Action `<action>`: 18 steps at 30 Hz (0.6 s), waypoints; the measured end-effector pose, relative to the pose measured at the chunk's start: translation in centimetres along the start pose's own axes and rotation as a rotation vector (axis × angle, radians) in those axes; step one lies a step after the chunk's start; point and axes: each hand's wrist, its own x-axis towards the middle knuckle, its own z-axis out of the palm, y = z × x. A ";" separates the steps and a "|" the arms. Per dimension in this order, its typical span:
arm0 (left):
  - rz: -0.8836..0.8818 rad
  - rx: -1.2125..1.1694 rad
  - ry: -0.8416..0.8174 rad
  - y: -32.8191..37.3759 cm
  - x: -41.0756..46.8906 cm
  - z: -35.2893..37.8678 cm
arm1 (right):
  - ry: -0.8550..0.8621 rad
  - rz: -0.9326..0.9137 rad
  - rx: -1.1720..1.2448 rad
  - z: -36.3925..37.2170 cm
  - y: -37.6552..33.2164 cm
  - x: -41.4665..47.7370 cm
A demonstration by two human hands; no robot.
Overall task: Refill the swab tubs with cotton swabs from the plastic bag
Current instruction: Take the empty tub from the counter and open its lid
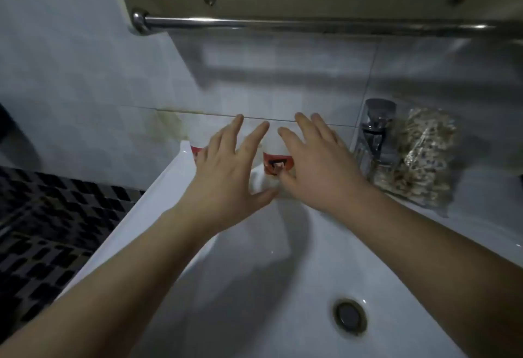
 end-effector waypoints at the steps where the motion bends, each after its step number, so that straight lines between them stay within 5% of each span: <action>1: 0.020 -0.030 -0.012 0.0 0.3 0.3 | -0.036 0.029 0.010 0.5 0.1 0.4; 5: -0.016 -0.075 -0.058 -0.1 0.9 1.8 | -0.118 0.093 0.105 1.9 0.7 1.1; 18: -0.022 -0.177 -0.051 0.5 -1.3 2.4 | -0.012 0.085 0.523 1.1 1.2 -2.6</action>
